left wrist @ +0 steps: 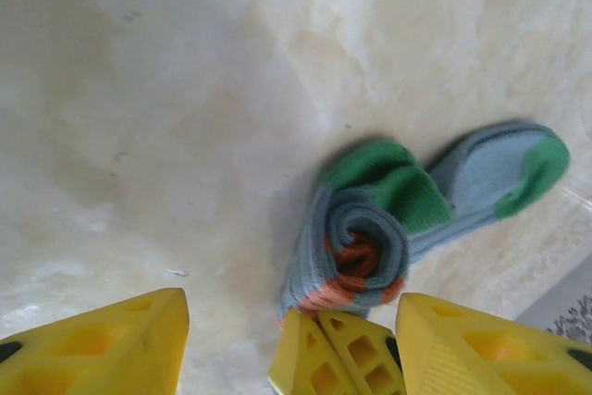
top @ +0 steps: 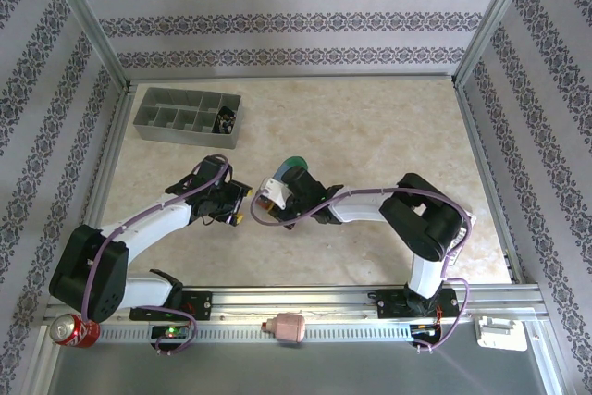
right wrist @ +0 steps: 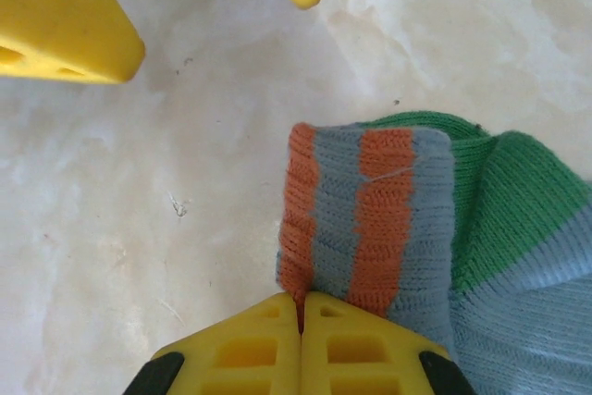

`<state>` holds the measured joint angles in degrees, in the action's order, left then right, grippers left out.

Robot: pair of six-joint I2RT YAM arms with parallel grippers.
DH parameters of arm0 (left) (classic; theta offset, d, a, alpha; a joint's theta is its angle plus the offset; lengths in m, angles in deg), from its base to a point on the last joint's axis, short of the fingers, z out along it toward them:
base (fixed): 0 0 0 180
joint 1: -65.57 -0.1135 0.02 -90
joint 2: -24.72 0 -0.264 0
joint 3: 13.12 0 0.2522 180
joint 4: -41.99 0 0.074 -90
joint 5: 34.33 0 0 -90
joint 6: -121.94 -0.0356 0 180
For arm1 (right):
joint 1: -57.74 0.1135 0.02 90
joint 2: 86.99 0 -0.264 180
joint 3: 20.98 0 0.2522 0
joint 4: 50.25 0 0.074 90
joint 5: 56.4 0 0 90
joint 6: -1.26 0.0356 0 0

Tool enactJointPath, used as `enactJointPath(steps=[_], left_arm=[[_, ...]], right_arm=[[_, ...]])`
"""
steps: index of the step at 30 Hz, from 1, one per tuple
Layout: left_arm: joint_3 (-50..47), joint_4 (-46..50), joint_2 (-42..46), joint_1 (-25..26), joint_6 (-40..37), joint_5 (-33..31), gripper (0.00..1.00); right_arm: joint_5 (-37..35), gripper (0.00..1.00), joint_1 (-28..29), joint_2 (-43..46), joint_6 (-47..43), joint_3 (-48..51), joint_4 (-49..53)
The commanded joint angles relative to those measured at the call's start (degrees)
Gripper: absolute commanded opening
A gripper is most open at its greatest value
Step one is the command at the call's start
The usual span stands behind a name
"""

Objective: Roll the socks

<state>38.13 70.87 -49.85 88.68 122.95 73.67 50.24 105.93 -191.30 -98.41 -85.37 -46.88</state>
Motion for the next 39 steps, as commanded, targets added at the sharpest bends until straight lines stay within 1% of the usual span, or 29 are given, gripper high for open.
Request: enactJointPath(steps=[1, 5, 7, 10, 15, 20, 24, 29, 31, 35, 37, 39], left_arm=[[-0.08, -7.47, -1.35, -0.53, -3.18, 2.44, 0.58], [0.90, -10.62, -4.78, -0.35, -7.74, 6.03, 0.55], [1.19, -11.22, -6.30, -0.26, -9.62, 7.74, 0.55], [2.01, -10.02, -7.62, -0.09, -12.01, 8.25, 0.55], [3.32, -13.95, -10.29, 0.59, -13.35, 9.04, 0.56], [3.91, -18.18, -12.76, 1.74, -13.90, 8.94, 0.57], [4.37, -22.38, -15.26, 2.41, -14.42, 10.50, 0.57], [6.07, -23.27, -19.19, 3.15, -16.09, 11.14, 0.56], [7.10, -24.39, -21.08, 3.46, -16.50, 11.59, 0.56], [9.51, -23.11, -23.84, 4.39, -18.28, 11.49, 0.56], [9.43, -22.23, -23.69, 4.66, -18.85, 10.58, 0.56], [8.30, -22.18, -21.77, 4.66, -18.68, 8.53, 0.57]], right_arm=[[8.90, 0.00, -3.19, -4.19, 7.40, 4.78, 8.77], [19.36, 0.00, -7.85, -6.33, 14.08, 6.54, 2.81], [22.75, 0.00, -9.89, -7.57, 17.18, 6.77, 0.93], [26.34, 0.00, -12.11, -8.92, 19.57, 6.44, 0.65], [29.73, 0.00, -14.97, -10.58, 21.54, 4.51, 3.66], [32.74, 0.00, -18.30, -12.93, 25.57, 2.62, 5.43], [34.48, 0.00, -19.83, -13.83, 27.27, 2.05, 5.59], [37.69, 0.00, -21.37, -16.15, 29.96, 0.28, 6.46], [38.24, 0.00, -21.62, -17.47, 30.00, -1.06, 8.53], [38.42, 0.00, -21.89, -19.20, 29.89, -2.32, 10.09], [38.23, 0.00, -22.10, -19.41, 29.80, -2.66, 10.34], [37.98, 0.00, -22.21, -19.55, 29.48, -3.17, 10.92]])
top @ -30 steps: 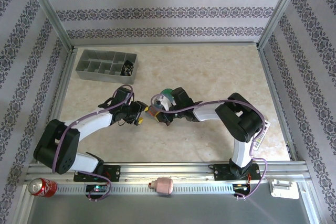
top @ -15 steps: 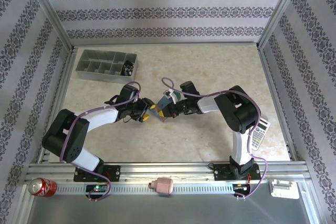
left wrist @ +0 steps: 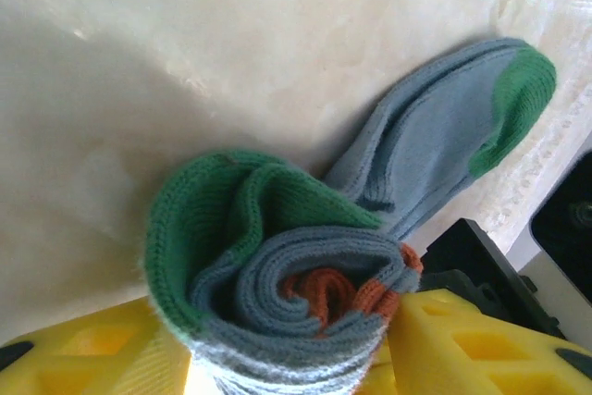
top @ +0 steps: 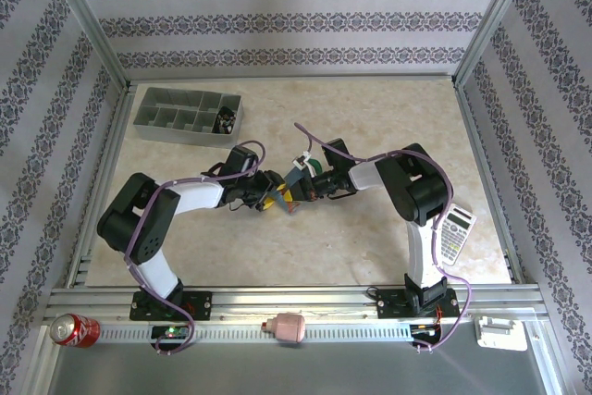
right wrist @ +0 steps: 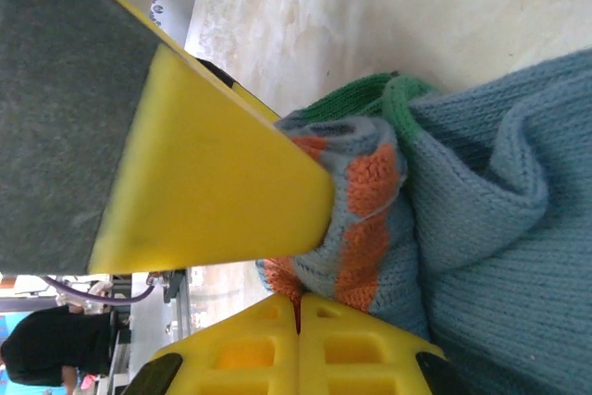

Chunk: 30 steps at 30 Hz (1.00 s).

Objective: Roll the socks

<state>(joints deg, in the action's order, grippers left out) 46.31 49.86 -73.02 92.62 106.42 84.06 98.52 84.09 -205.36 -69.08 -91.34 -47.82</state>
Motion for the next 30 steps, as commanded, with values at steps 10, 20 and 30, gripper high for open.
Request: enactJointPath(steps=[10, 20, 30], left_arm=[[2.12, 10.18, 5.28, 0.82, -2.86, -1.16, 0.64], [6.68, 14.49, -1.15, 1.33, -3.93, 0.14, 0.64], [5.33, 17.24, -6.95, 2.39, -1.25, -3.41, 0.39]], right_arm=[[-11.05, 0.00, -0.33, -5.16, -1.73, 1.34, 14.54], [-10.35, 0.00, -0.33, -5.06, -3.13, 0.90, 15.24], [-11.68, 0.00, 1.00, -4.32, -7.39, -0.59, 17.78]])
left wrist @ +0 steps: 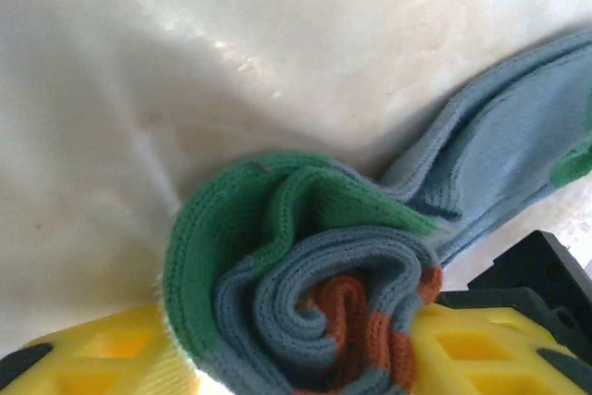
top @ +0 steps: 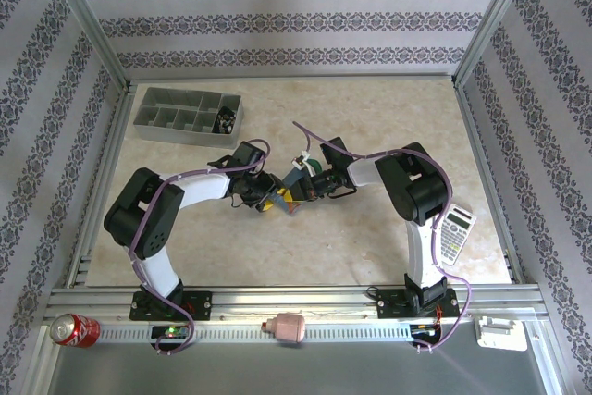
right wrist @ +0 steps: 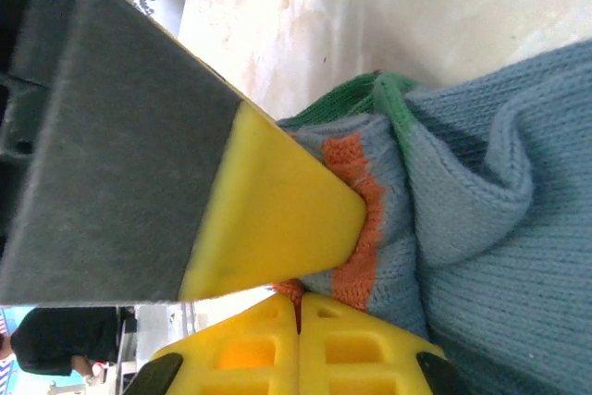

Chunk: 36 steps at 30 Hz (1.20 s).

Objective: Roll the socks

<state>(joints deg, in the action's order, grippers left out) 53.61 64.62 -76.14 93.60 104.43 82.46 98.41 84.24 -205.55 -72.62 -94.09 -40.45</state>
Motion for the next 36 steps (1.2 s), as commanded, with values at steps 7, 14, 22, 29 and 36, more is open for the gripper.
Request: enactJointPath(steps=[7, 14, 22, 29, 36], left_arm=[[-8.07, 8.80, 0.63, 0.91, 5.03, -3.42, 0.00], [-15.76, 18.56, 13.59, 0.45, 13.87, -8.15, 0.00], [-7.42, 28.42, 9.94, 0.45, 15.32, -10.30, 0.00], [-1.32, 33.50, 5.03, 0.11, 12.86, -10.66, 0.00], [-0.39, 33.54, 3.84, -0.63, 12.19, -10.17, 0.00]], right_arm=[[-13.21, 0.00, 5.25, -2.66, -13.78, -2.83, 16.43], [-27.73, 0.38, 13.74, 8.82, -26.23, 0.08, 11.94], [-58.38, 0.66, 28.32, 30.63, -34.13, 22.75, -13.69], [-82.18, 0.66, 39.81, 25.15, -40.85, 19.75, -14.17], [-86.40, 0.59, 41.17, 19.03, -44.49, 15.11, -12.99]])
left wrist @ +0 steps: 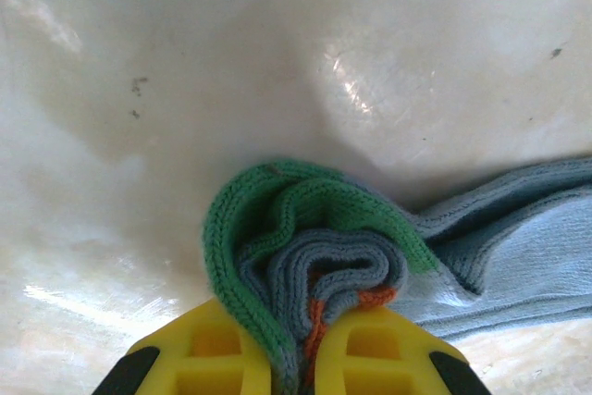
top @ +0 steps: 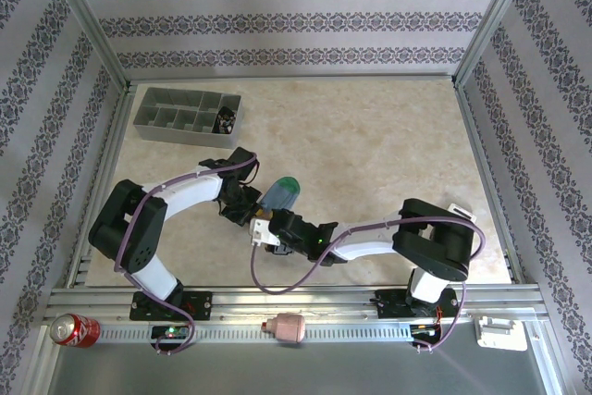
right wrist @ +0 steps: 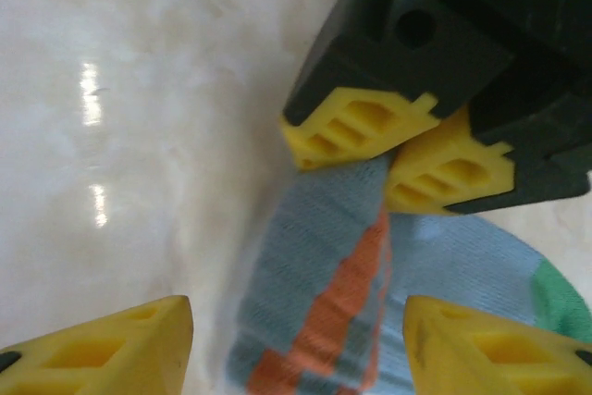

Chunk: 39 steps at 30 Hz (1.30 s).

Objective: Roll the socks

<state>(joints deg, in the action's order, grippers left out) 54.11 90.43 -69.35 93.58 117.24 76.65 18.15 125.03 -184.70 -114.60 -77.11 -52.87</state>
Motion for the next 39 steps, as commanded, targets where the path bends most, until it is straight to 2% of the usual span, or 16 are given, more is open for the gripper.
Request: enactJointPath(steps=[1, 4, 8, 9, 11, 13, 14, 17, 20, 22, 27, 30, 35, 39], left_arm=[[-0.60, 7.80, -3.04, -0.67, -0.82, -4.32, 0.00], [-0.25, 7.61, -2.89, -0.90, -0.83, -4.40, 0.00], [0.15, 6.83, -2.17, -1.42, -1.18, -3.68, 0.00], [0.00, 5.93, -1.41, -1.72, -1.29, -3.38, 0.04], [-1.14, 1.93, 0.59, -2.54, -1.67, -2.28, 0.25], [-1.54, 0.38, 2.21, -4.20, -1.87, -1.27, 0.48], [-1.43, 0.11, 2.63, -5.01, -2.20, -0.53, 0.54], [-2.61, -4.71, 3.60, -8.34, -2.27, 4.62, 0.60], [-4.37, -11.21, 7.00, -10.84, -1.81, 5.77, 0.61], [-4.53, -11.74, 9.75, -11.58, -2.10, 4.26, 0.62], [-7.52, -13.55, 14.77, -11.67, -2.35, 3.16, 0.62], [-10.28, -18.64, 16.94, -11.43, -3.24, 4.49, 0.58], [-13.46, -29.22, 16.18, -9.96, -5.69, 9.36, 0.58], [-14.30, -35.36, 12.91, -7.43, -6.32, 11.00, 0.59]], right_arm=[[-6.75, 0.57, 0.36, -2.40, -2.52, -1.97, -0.69], [-5.18, 0.41, -0.77, -3.87, -2.28, -2.62, 0.07], [-3.27, 0.14, -2.55, -4.81, -0.64, -3.00, 1.38], [-2.03, 0.08, -2.93, -4.65, -0.28, -2.60, 1.80], [0.35, 0.00, -3.68, -3.92, 0.32, -1.75, 2.68], [2.94, 0.00, -4.62, -3.22, 1.34, -0.43, 3.51], [4.22, 0.00, -5.12, -2.91, 2.08, 0.15, 3.84], [9.43, 0.00, -7.55, -1.97, 5.07, 2.20, 4.38], [14.32, 0.00, -10.25, -1.36, 7.91, 3.65, 4.43], [18.76, 0.00, -12.60, -1.21, 10.25, 4.29, 4.25], [30.07, 0.00, -17.48, -2.77, 14.05, 3.85, 4.99], [37.52, 0.00, -20.79, -4.55, 17.32, 2.67, 5.62], [48.84, 0.00, -26.06, -8.74, 23.54, 0.77, 5.64], [53.98, 0.00, -28.80, -12.65, 25.89, -2.36, 10.14]])
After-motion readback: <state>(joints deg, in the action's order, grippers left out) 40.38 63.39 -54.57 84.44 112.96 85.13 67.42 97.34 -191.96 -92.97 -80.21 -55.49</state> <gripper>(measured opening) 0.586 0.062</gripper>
